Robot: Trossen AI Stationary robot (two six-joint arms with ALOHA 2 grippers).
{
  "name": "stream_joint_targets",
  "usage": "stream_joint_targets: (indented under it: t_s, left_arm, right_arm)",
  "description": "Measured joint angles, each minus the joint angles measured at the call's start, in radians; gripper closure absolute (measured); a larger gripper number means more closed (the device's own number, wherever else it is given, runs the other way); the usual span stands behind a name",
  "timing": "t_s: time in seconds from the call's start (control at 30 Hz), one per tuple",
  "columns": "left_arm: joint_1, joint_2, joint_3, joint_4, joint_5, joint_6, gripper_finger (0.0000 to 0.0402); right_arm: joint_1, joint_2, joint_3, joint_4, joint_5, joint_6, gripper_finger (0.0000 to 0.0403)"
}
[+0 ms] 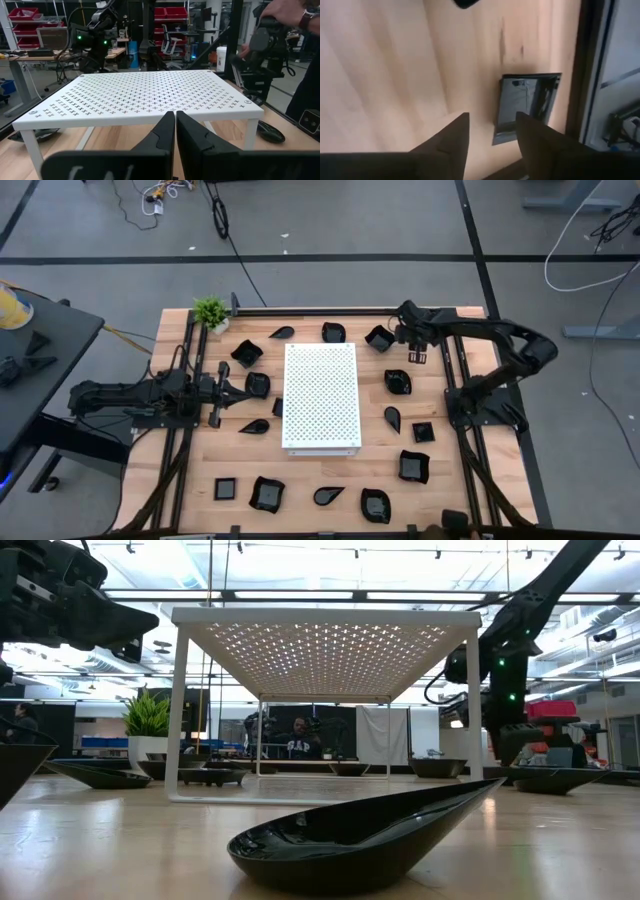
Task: Pick & Place Mini shaped plates
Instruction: Put the black square plate on the shelf
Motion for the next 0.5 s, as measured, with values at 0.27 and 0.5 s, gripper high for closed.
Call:
stream_joint_targets:
  t_s: [0.27, 0.5]
  left_arm:
    - [0.000, 0.000, 0.000, 0.000, 0.000, 0.000, 0.0381]
    - [0.000, 0.000, 0.000, 0.000, 0.000, 0.000, 0.0381]
  right_arm:
    - [-0.002, 0.047, 0.000, 0.023, 0.044, -0.044, 0.0234]
    - [-0.002, 0.101, 0.000, 0.043, 0.064, -0.051, 0.0234]
